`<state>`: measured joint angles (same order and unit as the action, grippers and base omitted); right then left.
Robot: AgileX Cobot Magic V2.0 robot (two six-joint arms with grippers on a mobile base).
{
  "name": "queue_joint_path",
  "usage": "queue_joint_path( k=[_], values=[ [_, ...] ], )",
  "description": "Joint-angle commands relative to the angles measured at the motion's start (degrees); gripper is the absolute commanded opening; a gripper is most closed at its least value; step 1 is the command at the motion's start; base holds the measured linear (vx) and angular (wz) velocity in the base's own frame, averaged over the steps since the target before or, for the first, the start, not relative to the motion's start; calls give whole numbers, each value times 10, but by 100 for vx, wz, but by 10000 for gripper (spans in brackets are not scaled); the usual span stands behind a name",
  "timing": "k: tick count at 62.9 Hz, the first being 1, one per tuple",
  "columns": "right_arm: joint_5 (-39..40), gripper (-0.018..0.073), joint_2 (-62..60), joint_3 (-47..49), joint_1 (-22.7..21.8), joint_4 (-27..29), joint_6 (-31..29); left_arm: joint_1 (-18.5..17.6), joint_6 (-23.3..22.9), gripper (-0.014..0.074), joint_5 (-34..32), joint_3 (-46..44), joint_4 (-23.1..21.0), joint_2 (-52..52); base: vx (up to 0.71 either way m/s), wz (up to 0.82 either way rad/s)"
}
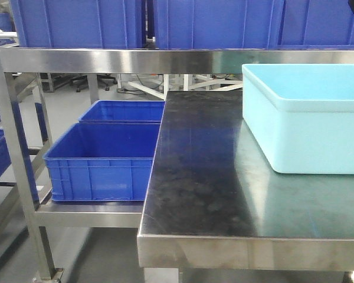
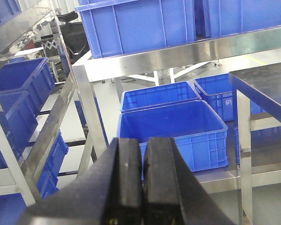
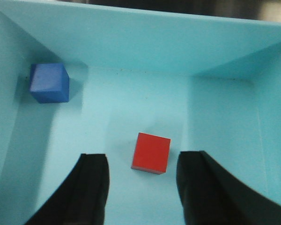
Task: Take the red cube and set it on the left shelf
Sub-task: 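Lower the right gripper into the light-blue bin above the red cube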
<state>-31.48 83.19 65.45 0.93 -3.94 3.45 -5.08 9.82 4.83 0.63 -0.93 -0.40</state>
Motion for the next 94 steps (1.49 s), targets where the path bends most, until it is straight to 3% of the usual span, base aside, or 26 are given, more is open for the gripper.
queue_joint_path(
  k=[1,20,94],
  values=[
    [29,443,-15,21,-4,-5,-1,0,-1,101,-48,13,-3,3,0,0],
    [13,545,35,21,-4,1,-1,0,-1,101,-48,13,-3,3,0,0],
    [56,545,119,27,-27,24,13,0,-1,101,-48,13,-3,3,0,0]
  ],
)
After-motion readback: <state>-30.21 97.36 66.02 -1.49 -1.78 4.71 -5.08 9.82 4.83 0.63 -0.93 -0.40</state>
